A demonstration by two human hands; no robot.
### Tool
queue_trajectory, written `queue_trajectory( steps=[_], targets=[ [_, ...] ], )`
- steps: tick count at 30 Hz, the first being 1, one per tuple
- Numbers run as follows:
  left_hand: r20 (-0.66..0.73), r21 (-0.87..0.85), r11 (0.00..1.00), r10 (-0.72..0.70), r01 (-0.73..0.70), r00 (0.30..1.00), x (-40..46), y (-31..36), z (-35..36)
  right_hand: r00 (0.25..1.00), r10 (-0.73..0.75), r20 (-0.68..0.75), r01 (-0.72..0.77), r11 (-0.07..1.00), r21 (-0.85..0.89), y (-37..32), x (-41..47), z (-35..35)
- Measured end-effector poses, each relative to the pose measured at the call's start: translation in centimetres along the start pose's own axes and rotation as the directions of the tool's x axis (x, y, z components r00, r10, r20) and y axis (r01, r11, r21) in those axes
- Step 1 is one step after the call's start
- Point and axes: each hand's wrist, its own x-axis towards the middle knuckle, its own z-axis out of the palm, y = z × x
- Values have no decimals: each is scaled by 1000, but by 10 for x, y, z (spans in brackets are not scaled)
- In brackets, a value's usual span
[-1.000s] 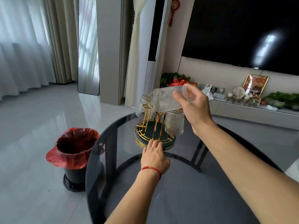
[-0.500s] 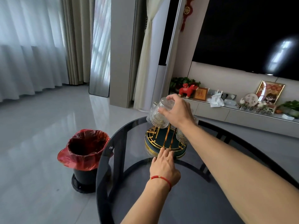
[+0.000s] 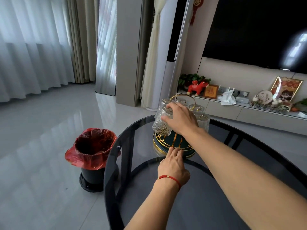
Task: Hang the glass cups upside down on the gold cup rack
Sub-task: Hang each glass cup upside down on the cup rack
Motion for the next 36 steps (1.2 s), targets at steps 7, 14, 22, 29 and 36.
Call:
queue_trajectory(
  steps=[7,14,22,29,36],
  targets=[
    [-65,-49,998,28,-31,998,-7,3,-5,991,-63,-120,72,995,70,18,-51,-20],
    [-215,-192,975,68,-111,974,-26,50,-1,975,63,-213,-51,997,59,100,-177,-45],
    [-35,-416,886,210,-205,977,-68,121,15,933,248,-261,-287,950,-123,174,-300,-93],
    [85,-404,890,265,-210,961,-95,137,37,756,632,-172,-650,692,-314,214,-338,-121],
    [133,-438,883,251,-171,959,-97,142,50,604,775,-187,-789,549,-276,223,-337,-122]
  ],
)
